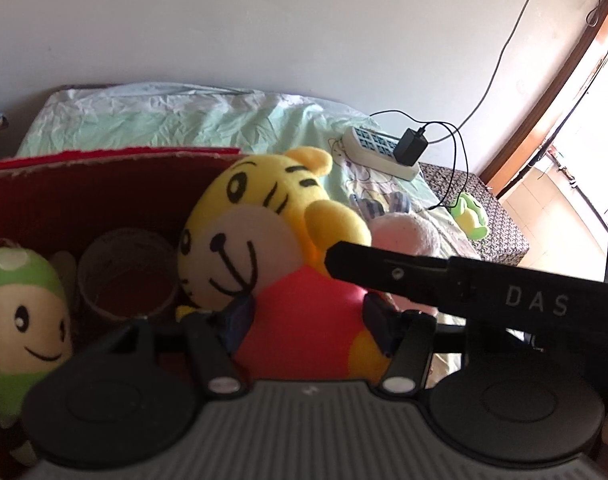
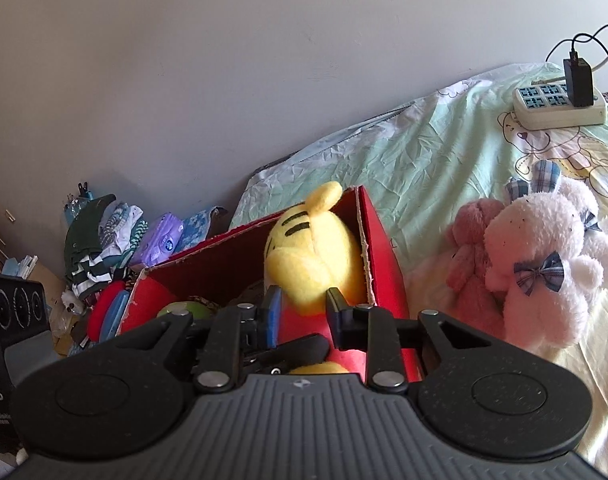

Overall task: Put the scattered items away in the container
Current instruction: 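Carry the tiger plush with the right gripper over the red box, then lower the tiger plush into the red box and open the right gripper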

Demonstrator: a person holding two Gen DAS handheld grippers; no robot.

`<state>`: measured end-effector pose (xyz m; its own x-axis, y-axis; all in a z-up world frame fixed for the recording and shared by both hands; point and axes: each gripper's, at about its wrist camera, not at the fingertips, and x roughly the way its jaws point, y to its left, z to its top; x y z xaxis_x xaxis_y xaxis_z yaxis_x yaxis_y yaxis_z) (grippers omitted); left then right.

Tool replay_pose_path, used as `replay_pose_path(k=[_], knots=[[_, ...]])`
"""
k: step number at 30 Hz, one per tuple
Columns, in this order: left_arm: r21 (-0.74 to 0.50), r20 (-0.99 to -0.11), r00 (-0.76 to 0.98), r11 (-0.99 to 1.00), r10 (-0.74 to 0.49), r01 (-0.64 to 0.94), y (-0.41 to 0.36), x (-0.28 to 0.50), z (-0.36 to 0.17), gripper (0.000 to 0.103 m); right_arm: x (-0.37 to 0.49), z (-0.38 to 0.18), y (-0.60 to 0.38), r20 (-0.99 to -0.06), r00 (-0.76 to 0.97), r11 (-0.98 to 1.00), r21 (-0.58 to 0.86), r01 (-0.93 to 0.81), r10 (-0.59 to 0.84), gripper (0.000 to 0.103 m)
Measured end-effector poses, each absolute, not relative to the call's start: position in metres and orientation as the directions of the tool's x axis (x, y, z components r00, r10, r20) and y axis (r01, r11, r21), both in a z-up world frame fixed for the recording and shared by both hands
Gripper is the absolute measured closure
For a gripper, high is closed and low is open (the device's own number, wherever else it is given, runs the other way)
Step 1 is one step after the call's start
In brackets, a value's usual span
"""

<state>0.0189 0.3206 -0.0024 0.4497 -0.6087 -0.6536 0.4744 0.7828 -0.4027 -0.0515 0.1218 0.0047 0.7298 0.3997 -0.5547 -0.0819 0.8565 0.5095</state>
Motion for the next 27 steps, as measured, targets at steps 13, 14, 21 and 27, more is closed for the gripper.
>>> replay_pose_path(k=[13,14,21,27], knots=[[-0.424,-0.659,0.405,0.758,-0.634,0.496,0.318,0.022,-0.01,0.028,-0.058,0.006,0.095,-0.454,0.796,0.793,0.606,-0.052,0.399,0.075],[-0.425,-0.661,0.4,0.757,-0.634,0.497,0.314,0.022,-0.012,0.024,-0.057,0.004,0.094,-0.454,0.795,0.787,0.615,-0.047,0.402,0.075],[-0.42,-0.661,0.41,0.763,-0.628,0.492,0.315,0.022,-0.01,0.024,-0.058,0.004,0.093,-0.455,0.796,0.788,0.614,-0.045,0.399,0.075],[-0.388,-0.67,0.45,0.796,-0.59,0.465,0.321,0.019,0.0,0.021,-0.06,0.0,0.091,-0.468,0.787,0.788,0.614,-0.037,0.402,0.075]])
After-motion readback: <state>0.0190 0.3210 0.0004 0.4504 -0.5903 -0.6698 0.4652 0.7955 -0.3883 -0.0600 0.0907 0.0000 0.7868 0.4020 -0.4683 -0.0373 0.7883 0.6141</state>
